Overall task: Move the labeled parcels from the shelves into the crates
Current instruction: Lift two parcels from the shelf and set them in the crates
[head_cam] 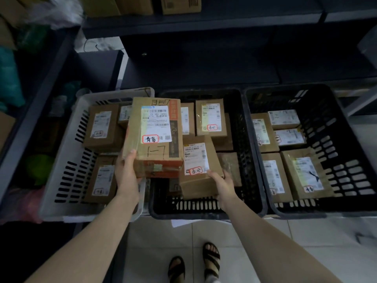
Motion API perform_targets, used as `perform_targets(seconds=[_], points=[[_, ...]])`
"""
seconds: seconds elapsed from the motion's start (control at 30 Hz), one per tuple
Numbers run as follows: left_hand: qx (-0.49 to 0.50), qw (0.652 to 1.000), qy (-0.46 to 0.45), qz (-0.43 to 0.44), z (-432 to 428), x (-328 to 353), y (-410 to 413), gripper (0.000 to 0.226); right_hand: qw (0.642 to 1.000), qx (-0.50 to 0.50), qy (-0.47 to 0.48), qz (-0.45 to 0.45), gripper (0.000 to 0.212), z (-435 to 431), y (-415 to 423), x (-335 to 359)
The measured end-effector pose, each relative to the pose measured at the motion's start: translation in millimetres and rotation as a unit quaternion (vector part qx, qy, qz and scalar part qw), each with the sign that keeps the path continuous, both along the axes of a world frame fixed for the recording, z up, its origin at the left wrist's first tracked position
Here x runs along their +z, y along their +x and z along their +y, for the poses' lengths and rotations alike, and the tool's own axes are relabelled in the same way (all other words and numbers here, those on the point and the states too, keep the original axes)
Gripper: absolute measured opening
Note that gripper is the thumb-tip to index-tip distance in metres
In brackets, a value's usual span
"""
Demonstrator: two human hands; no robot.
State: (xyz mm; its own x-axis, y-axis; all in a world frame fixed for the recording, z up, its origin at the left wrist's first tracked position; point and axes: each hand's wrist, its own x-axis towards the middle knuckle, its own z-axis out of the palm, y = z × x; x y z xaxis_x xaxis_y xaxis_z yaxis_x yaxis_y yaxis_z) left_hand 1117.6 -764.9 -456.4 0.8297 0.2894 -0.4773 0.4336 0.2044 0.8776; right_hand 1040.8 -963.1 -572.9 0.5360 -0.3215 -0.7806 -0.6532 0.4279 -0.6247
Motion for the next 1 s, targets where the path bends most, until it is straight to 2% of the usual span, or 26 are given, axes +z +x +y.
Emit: perform_targets(seconds=[0.07, 0.13, 0.2, 0.33, 0.4, 0.5, 0.63, 0.73, 0.83, 0.87, 0.93, 1.0], points=[[0.013, 1.000, 0.005, -0.007, 9, -1, 0, 0.024, 1.000, 0.029, 0.009, 0.003, 0.093, 15, 9, -6], [0.031, 0.999, 0.004, -0.013, 17, -3, 1, 0.023, 0.996, 0.089, 0.009, 0.016, 0.066, 29, 19, -13], [0.032, 0.999, 0.006, -0.017, 22, -5, 1, 0.026, 0.991, 0.135, 0.006, 0.019, 0.053, 40, 28, -25], [0.006, 1.000, 0.003, -0.023, 27, -6, 0, 0.029, 0.987, 0.156, -0.033, 0.031, 0.044, 42, 39, -30], [0.001, 1.000, 0.001, -0.019, 28, -5, -1, 0.029, 0.981, 0.179, -0.057, 0.040, 0.048, 39, 37, -3], [-0.021, 1.000, 0.006, -0.008, 28, -1, -2, 0.035, 0.965, 0.212, -0.146, 0.041, 0.043, 32, 33, 29], [-0.060, 0.998, -0.002, -0.010, 23, 11, -5, 0.037, 0.964, 0.179, -0.195, -0.022, 0.043, 26, 37, 61], [-0.096, 0.995, -0.017, -0.027, 11, 25, -10, 0.028, 0.984, 0.127, -0.109, -0.056, 0.054, 22, 36, 83], [-0.159, 0.986, -0.030, -0.041, -12, 41, -15, 0.023, 0.992, 0.111, 0.019, -0.047, 0.093, 14, 25, 107], [-0.171, 0.984, -0.036, -0.038, -20, 45, -16, 0.021, 0.991, 0.108, 0.054, -0.059, 0.100, 8, 21, 114], [-0.199, 0.978, -0.052, -0.027, -36, 50, -15, 0.020, 0.987, 0.096, 0.095, -0.084, 0.097, -6, 12, 130], [-0.248, 0.968, -0.045, -0.017, -54, 51, -15, 0.029, 0.986, 0.074, 0.113, -0.098, 0.090, -27, 4, 142]])
